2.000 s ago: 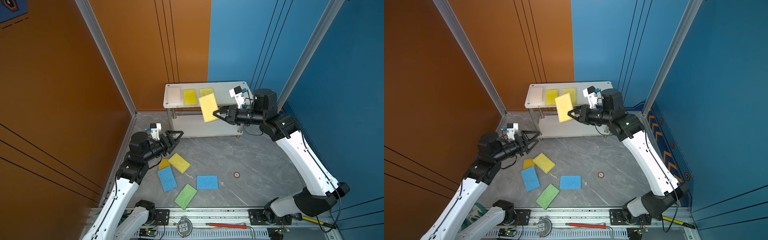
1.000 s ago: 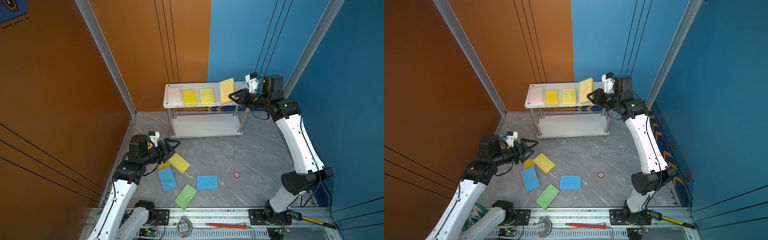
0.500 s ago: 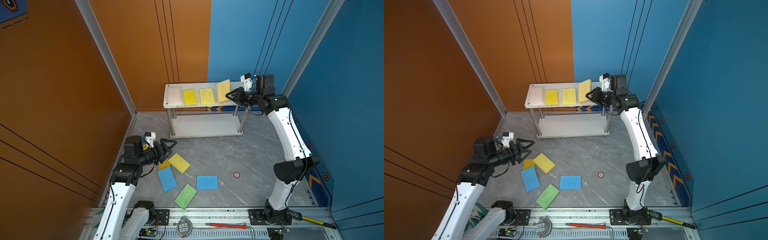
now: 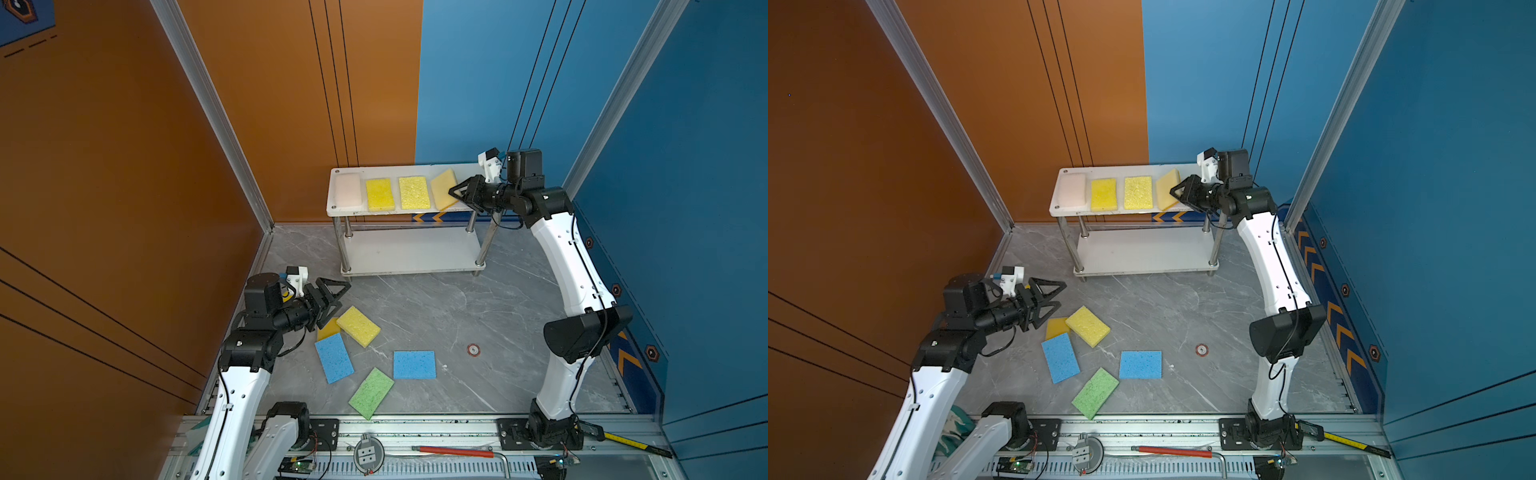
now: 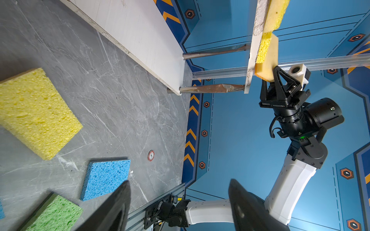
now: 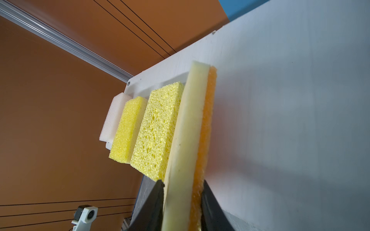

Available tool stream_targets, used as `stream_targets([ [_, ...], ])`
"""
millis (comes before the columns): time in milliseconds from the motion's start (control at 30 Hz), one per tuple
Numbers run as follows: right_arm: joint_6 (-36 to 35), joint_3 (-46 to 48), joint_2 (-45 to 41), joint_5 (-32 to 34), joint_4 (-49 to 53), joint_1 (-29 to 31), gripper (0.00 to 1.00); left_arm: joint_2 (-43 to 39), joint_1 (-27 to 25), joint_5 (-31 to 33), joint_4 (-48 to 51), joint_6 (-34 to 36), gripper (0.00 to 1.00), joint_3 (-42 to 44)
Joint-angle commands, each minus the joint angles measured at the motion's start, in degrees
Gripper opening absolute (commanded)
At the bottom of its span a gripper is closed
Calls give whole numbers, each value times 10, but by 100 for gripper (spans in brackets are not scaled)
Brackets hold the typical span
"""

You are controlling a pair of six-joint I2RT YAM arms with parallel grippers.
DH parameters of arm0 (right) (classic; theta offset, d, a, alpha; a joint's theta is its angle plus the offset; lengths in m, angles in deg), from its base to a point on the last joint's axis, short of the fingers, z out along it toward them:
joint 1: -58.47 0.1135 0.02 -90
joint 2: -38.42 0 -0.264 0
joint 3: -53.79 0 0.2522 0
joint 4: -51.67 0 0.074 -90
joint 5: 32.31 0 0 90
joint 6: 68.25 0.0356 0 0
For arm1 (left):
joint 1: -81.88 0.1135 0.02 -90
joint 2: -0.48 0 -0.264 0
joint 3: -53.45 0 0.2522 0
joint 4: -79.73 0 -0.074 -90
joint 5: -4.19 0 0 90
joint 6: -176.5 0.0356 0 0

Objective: Place and organize the cleaning sponges onto the shelf
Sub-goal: 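Carry the foam sponge onto the top shelf with the right gripper while left withdraws, then lower the foam sponge beside the yellow cellulose sponge and open the right gripper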

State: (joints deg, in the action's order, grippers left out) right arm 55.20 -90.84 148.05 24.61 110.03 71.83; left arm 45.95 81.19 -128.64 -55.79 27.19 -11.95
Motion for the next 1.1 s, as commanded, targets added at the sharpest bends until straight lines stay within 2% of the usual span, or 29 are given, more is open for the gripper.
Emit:
stream_targets([
  [0,1,-12,12,-13,10,-6,38,4,6,-13,6,17,77,5],
  [133,5,-12,15,-10,10,-7,46,7,6,-13,5,20,78,6],
  [233,7,-12,14,-8,10,-8,57,7,5,-13,6,19,77,6],
  [333,8,-11,9,-3,11,-6,62,8,6,-13,6,20,78,6],
  [633,-25,8,-27,75,42,1,77,10,9,-20,6,22,78,2],
  [867,-28,20,-45,87,45,-5,80,18,9,-21,6,24,78,-7],
  [1067,-30,59,-103,71,45,-3,74,21,9,-17,6,25,78,-9],
])
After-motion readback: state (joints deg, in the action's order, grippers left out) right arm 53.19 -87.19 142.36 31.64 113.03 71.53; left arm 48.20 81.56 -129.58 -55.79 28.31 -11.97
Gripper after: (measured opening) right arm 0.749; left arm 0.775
